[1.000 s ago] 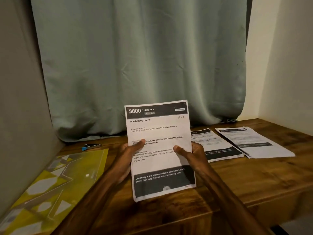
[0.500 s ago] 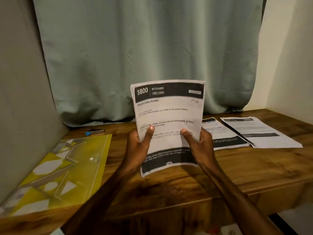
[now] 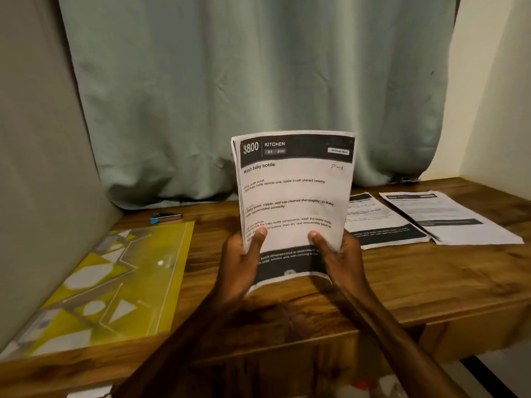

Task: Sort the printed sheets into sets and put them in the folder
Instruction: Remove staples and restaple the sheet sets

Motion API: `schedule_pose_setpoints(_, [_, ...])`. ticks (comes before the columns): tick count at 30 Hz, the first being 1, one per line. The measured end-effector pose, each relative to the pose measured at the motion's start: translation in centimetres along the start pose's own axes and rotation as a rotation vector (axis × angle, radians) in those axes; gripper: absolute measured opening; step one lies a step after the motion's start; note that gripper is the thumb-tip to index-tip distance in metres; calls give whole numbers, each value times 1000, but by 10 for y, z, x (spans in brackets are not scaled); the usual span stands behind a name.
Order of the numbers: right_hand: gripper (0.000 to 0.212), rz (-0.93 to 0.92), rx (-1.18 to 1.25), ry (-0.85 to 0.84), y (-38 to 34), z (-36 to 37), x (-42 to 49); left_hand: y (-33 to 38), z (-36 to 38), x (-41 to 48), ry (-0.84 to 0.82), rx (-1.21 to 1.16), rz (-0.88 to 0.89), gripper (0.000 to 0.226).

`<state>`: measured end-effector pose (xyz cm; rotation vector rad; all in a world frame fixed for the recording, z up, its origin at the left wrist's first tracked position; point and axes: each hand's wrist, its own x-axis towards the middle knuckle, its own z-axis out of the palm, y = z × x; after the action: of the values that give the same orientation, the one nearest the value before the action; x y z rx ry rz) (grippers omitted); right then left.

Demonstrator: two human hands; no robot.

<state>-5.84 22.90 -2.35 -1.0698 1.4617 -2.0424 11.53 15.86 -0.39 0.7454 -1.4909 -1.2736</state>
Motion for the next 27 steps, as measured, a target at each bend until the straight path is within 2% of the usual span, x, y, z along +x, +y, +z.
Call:
schedule_pose_setpoints(2, [27,0,24,8,-5,2,2,6,0,3,1,18,20,33])
schedule_pose_setpoints(7, [18,21,-35,-30,4,-1,-6,-3,1,-3,-6,24,9,35])
schedule_pose_setpoints(12, [23,77,3,-99,-7,-8,-8,2,-4,6,130,-40,-3,23])
schedule_pose_setpoints(14, [29,178,112,-87,-9,-14,-7,2,-8,9,185,-122,-45,15])
schedule_pose_setpoints(16, [43,296,342,-84,-8,-14,-11,-4,-10,9,226,-229,-109,11])
schedule_pose_setpoints(18, [46,358,534,-83,-6,-3,-22,-9,-5,1,264,-304,-140,16])
schedule_pose_setpoints(20, [45,364,606,-76,-3,17,-37,-14,4,-8,282,-335,-137,21])
schedule_pose_setpoints(24, [39,228,365,34,-8,30,-41,-8,1,-15,234,-416,-123,25])
schedule_pose_setpoints(27, [32,229,223,-17,-26,2,-18,15,-47,7,186,-471,-66,38])
